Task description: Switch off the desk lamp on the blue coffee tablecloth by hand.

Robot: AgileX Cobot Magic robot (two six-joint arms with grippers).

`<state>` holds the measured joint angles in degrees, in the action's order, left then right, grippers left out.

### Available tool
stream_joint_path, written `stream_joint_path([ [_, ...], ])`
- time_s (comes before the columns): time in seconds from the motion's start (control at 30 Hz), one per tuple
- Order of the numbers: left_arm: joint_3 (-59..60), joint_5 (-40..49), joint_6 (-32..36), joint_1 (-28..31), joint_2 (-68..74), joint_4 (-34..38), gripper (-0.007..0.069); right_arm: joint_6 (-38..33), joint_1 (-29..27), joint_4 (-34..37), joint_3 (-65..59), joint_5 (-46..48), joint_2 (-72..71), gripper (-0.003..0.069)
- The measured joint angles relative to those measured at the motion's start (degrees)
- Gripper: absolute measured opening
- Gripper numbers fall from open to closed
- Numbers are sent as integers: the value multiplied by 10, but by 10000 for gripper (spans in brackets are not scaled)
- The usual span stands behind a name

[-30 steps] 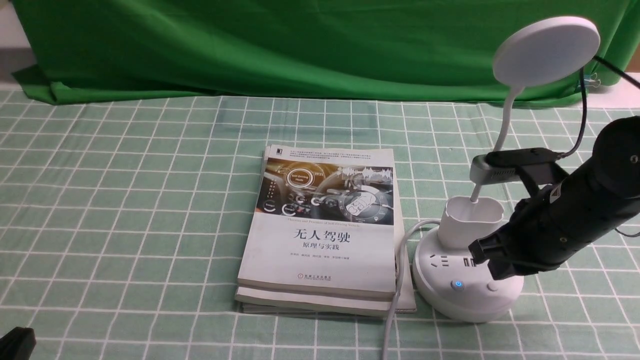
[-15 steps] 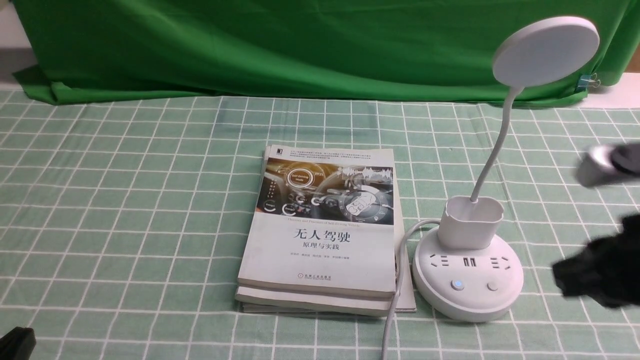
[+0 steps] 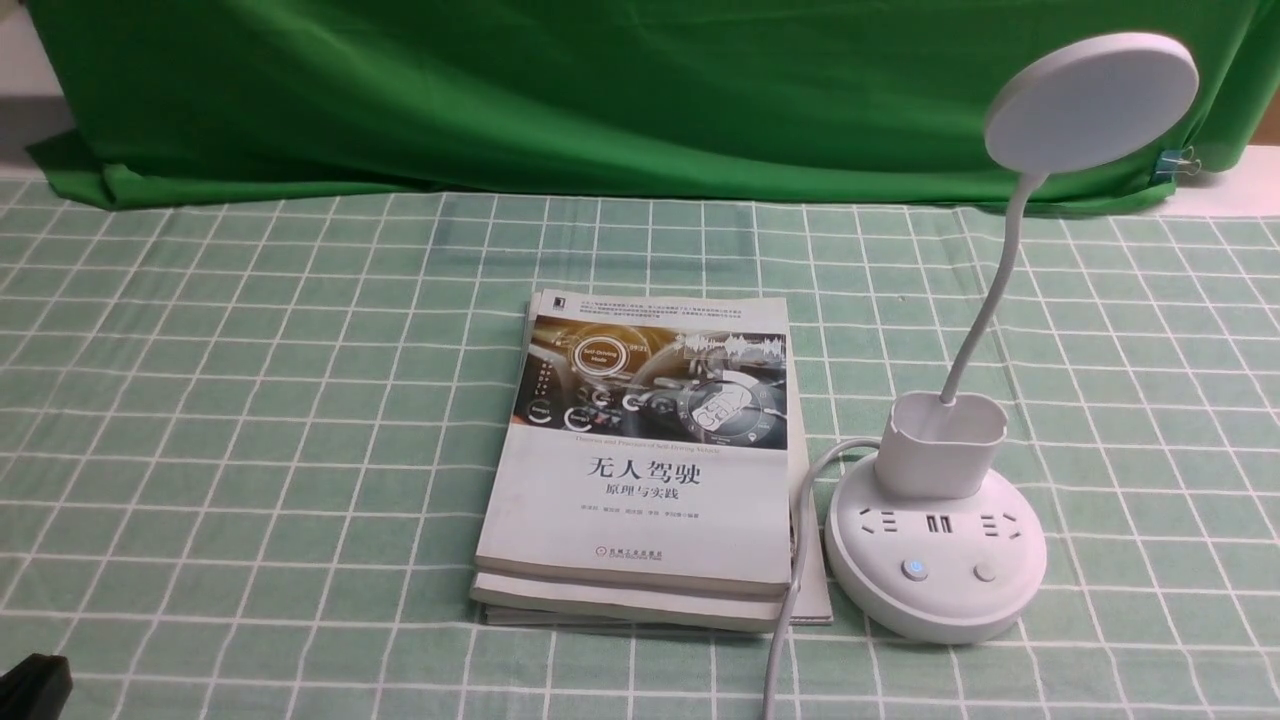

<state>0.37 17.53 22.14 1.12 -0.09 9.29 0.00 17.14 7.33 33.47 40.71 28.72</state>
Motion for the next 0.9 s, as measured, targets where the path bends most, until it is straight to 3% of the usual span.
stream_joint_path([
  [0.1,0,0,0,0,0,0,0,-11,-13,-10,-41,-56,-34,27],
  [0.37,0,0,0,0,0,0,0,-40,-116,-21,-260,-285,-179,27],
  [0.53,0,0,0,0,0,0,0,-47,-127,-22,-336,-304,-259,27],
  [0.9,0,0,0,0,0,0,0,-44,-127,-24,-338,-273,-286,30],
])
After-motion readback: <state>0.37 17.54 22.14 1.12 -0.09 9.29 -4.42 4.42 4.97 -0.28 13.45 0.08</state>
